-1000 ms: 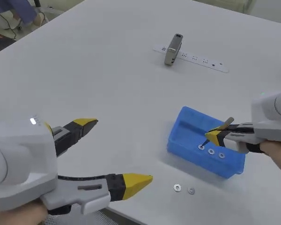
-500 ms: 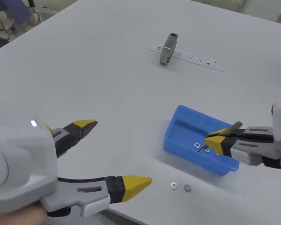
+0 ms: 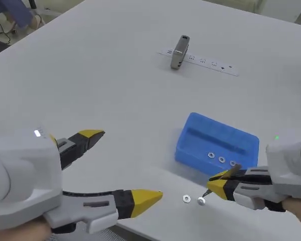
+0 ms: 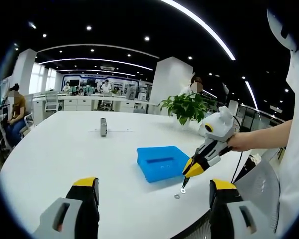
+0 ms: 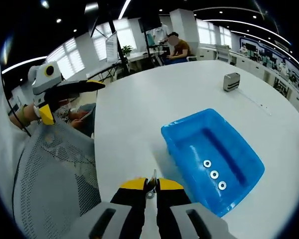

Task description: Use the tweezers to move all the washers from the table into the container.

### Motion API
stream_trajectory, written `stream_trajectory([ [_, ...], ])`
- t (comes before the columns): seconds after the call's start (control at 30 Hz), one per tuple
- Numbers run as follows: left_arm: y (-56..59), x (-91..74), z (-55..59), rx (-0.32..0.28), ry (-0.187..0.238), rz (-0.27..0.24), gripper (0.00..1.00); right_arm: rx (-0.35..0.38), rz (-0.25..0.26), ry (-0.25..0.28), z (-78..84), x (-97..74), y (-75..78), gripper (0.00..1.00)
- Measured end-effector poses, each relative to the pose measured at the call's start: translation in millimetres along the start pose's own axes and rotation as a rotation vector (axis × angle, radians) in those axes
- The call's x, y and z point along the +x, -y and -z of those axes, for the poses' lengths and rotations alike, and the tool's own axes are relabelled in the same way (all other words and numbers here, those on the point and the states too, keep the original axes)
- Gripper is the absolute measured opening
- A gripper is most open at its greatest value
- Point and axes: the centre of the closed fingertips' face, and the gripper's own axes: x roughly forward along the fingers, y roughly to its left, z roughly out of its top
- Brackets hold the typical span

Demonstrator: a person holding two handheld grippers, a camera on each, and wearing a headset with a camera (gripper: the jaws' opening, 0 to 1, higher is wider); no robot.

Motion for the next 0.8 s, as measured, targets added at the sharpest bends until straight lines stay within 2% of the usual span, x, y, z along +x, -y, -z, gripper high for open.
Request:
stream_trajectory([
  [0.3, 0.8, 1.4, 0.5, -0.001, 0.0, 0.007, 0.94, -0.034, -0.012, -0.031, 6.0, 5.1, -4.9, 0.04],
  [0.37, 1.9, 2.1, 0.4, 0.0, -0.003, 0.009, 0.94, -0.062, -0.008, -0.063, 10.9, 6.5, -6.0, 0.04],
  [0.4, 1.7, 2.2, 0.6, 0.002, -0.004, 0.009, 0.94, -0.066, -0.007, -0.051, 8.7, 6.4, -7.2, 0.04],
  [0.57, 0.5, 1.8, 2.5, 0.007, -0.009, 0.009, 0.94, -0.103, -0.006, -0.062, 10.3, 7.1, -12.7, 0.04],
  [0.73, 1.6, 1.9, 2.2, 0.006, -0.008, 0.009, 0.94, -0.197, 0.013, -0.074, 12.2, 6.8, -16.8, 0.03],
  [0.8, 2.2, 2.1, 1.6, 0.007, -0.006, 0.011, 0.94, -0.202, 0.014, -0.075, 12.3, 6.6, -17.3, 0.03],
])
